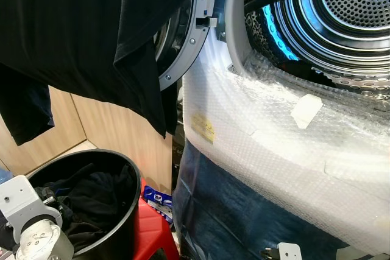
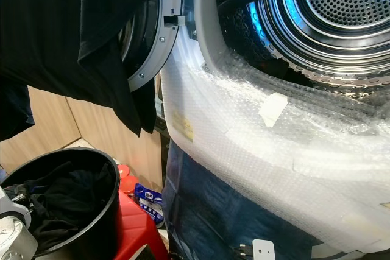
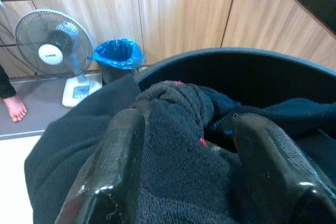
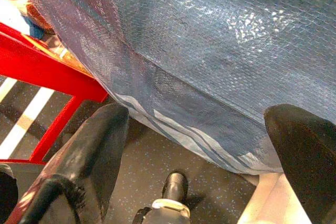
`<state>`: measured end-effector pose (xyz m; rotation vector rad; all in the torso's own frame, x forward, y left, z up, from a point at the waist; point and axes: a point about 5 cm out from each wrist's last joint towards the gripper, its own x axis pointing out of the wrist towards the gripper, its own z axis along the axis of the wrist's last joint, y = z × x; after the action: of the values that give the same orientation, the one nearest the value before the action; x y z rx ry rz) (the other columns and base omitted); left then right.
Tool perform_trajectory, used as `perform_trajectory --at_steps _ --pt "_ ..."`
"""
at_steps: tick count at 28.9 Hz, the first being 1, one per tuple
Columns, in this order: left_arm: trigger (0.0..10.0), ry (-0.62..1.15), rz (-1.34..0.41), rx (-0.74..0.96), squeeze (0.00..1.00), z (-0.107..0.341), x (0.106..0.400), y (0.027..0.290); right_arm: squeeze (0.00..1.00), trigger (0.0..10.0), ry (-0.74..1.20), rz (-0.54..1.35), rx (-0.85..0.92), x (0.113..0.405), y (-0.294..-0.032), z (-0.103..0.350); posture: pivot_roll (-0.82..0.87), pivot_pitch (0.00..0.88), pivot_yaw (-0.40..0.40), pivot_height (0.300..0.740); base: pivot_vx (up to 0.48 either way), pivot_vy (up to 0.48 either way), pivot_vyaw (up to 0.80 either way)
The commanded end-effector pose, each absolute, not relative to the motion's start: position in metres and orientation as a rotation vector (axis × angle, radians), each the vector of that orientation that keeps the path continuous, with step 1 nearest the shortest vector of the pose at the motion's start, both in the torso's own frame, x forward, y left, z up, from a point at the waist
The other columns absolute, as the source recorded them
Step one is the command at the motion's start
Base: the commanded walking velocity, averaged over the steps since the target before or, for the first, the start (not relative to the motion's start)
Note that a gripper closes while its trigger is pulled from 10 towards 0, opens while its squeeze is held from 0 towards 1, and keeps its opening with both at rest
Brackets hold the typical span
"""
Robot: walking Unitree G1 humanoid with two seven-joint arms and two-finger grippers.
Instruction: Clothes washing
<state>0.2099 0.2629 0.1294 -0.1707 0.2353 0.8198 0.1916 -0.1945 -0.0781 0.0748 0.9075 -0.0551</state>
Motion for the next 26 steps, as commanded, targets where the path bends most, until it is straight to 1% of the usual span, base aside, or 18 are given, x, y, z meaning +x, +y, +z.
perform_trajectory --at_steps 1,7,8,9,26 --pt "10.0 0.272 0.813 -0.210 0.00 0.1234 0.2105 0.2609 0.00 10.0 0.920 -0.054 0.076 0.1896 -0.1941 -0.0794 0.09 0.000 -0.046 0.740 0.000 0.000 0.00" --pt "10.0 0.314 0.832 -0.270 0.00 0.1139 0.2073 0.2595 0.00 10.0 0.921 -0.036 0.061 0.1894 -0.1928 -0.0796 0.09 0.000 -0.045 0.740 0.000 0.000 0.00" --pt "4.6 0.314 0.831 -0.268 0.00 0.1142 0.2075 0.2598 0.00 10.0 0.922 -0.029 0.055 0.1894 -0.1926 -0.0796 0.09 0.000 -0.045 0.740 0.000 0.000 0.00" --pt "0.0 0.312 0.837 -0.276 0.00 0.1142 0.2075 0.2597 0.00 10.0 0.921 -0.022 0.051 0.1896 -0.1924 -0.0794 0.09 0.000 -0.050 0.740 0.000 0.000 0.00" --pt "0.0 0.286 0.809 -0.298 0.00 0.1171 0.2129 0.2571 0.00 10.0 0.908 -0.004 0.050 0.1925 -0.1896 -0.0782 0.09 0.000 -0.050 0.740 0.000 0.000 0.00"
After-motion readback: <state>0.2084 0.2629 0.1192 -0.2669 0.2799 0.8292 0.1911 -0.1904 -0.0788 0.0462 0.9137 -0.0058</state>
